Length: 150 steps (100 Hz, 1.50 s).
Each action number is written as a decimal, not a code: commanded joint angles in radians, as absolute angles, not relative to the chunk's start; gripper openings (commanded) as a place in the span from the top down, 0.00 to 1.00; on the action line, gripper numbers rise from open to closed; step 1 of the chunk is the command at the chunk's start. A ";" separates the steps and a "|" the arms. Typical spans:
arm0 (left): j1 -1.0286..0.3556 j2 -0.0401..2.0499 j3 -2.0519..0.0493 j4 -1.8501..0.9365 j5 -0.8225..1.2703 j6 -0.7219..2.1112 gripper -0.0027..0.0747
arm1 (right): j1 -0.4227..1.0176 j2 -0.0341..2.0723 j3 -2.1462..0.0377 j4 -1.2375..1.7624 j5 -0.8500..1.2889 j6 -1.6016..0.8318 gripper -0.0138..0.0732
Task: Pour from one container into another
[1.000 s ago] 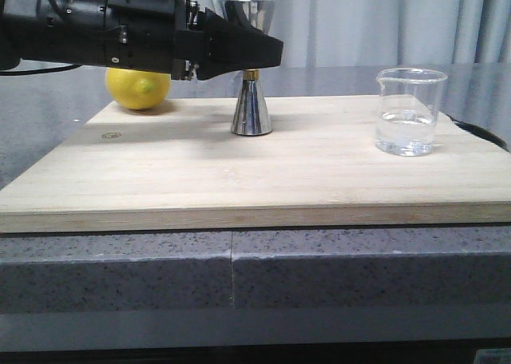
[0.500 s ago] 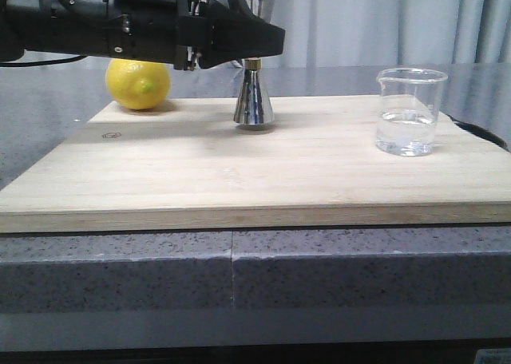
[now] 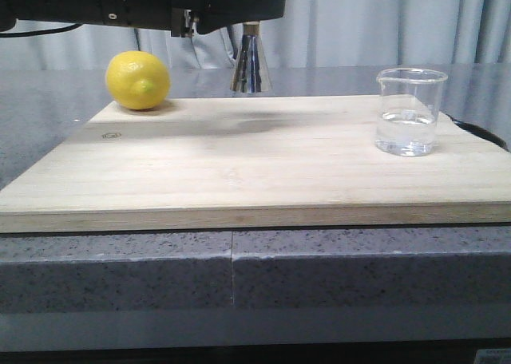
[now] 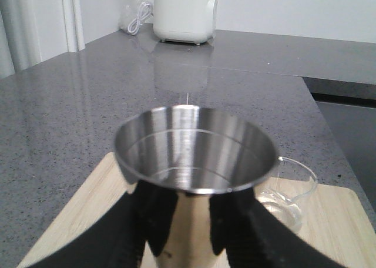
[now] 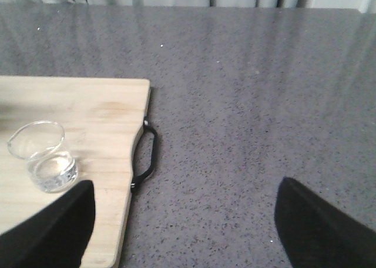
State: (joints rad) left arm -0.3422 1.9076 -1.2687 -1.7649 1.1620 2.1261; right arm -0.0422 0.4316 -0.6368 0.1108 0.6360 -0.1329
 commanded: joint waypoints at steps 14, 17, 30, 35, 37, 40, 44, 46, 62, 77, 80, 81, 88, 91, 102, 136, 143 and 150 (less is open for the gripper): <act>-0.348 1.847 -1.299 -1.853 1.279 2.115 0.63 | -0.020 0.569 -0.710 0.320 0.631 -0.355 0.19; -0.348 1.847 -1.299 -1.853 1.279 2.115 0.63 | -0.001 0.582 -0.710 0.326 0.631 -0.364 0.19; -0.348 1.847 -1.299 -1.853 1.279 2.115 0.63 | 0.123 0.612 -0.710 0.292 0.625 -0.376 0.19; -0.348 1.847 -1.299 -1.853 1.279 2.115 0.63 | 0.175 0.618 -0.710 0.259 0.623 -0.376 0.19; -0.348 1.847 -1.299 -1.853 1.279 2.115 0.63 | 0.185 0.618 -0.710 0.246 0.621 -0.376 0.19; -0.348 1.847 -1.299 -1.853 1.279 2.115 0.63 | 0.206 0.622 -0.710 0.231 0.616 -0.369 0.19; -0.348 1.847 -1.299 -1.853 1.279 2.115 0.63 | 0.216 0.624 -0.710 0.229 0.605 -0.350 0.19; -0.348 1.847 -1.299 -1.853 1.279 2.115 0.63 | 0.218 0.625 -0.710 0.236 0.595 -0.339 0.19; -0.348 1.855 -1.299 -1.853 1.271 2.115 0.63 | 0.218 0.629 -0.670 0.343 0.504 -0.332 0.19; -0.348 1.857 -1.299 -1.851 1.264 2.115 0.63 | 0.223 0.629 -0.582 0.419 0.390 -0.362 0.19; -0.348 1.857 -1.299 -1.851 1.264 2.115 0.63 | 0.223 0.629 -0.565 0.419 0.364 -0.369 0.19; -0.348 1.857 -1.299 -1.851 1.264 2.115 0.63 | 0.223 0.629 -0.558 0.419 0.360 -0.371 0.19; -0.348 1.857 -1.299 -1.851 1.264 2.115 0.63 | 0.223 0.631 -0.528 0.418 0.325 -0.384 0.19; -0.348 1.857 -1.299 -1.851 1.264 2.115 0.63 | 0.223 0.633 -0.521 0.418 0.318 -0.384 0.19; -0.348 1.857 -1.299 -1.851 1.264 2.115 0.63 | 0.223 0.635 -0.494 0.418 0.286 -0.384 0.19; -0.348 1.857 -1.299 -1.851 1.264 2.115 0.63 | 0.223 0.636 -0.480 0.412 0.269 -0.387 0.19; -0.348 1.857 -1.299 -1.851 1.264 2.115 0.63 | 0.238 0.635 -0.465 0.349 0.217 -0.320 0.19; -0.348 1.857 -1.299 -1.851 1.264 2.115 0.63 | 0.275 0.635 -0.442 0.180 0.131 -0.127 0.19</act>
State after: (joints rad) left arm -0.3422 1.9096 -1.2687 -1.7608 1.1620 2.1232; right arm 0.2462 0.6291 -0.4332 0.3271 0.2859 -0.2873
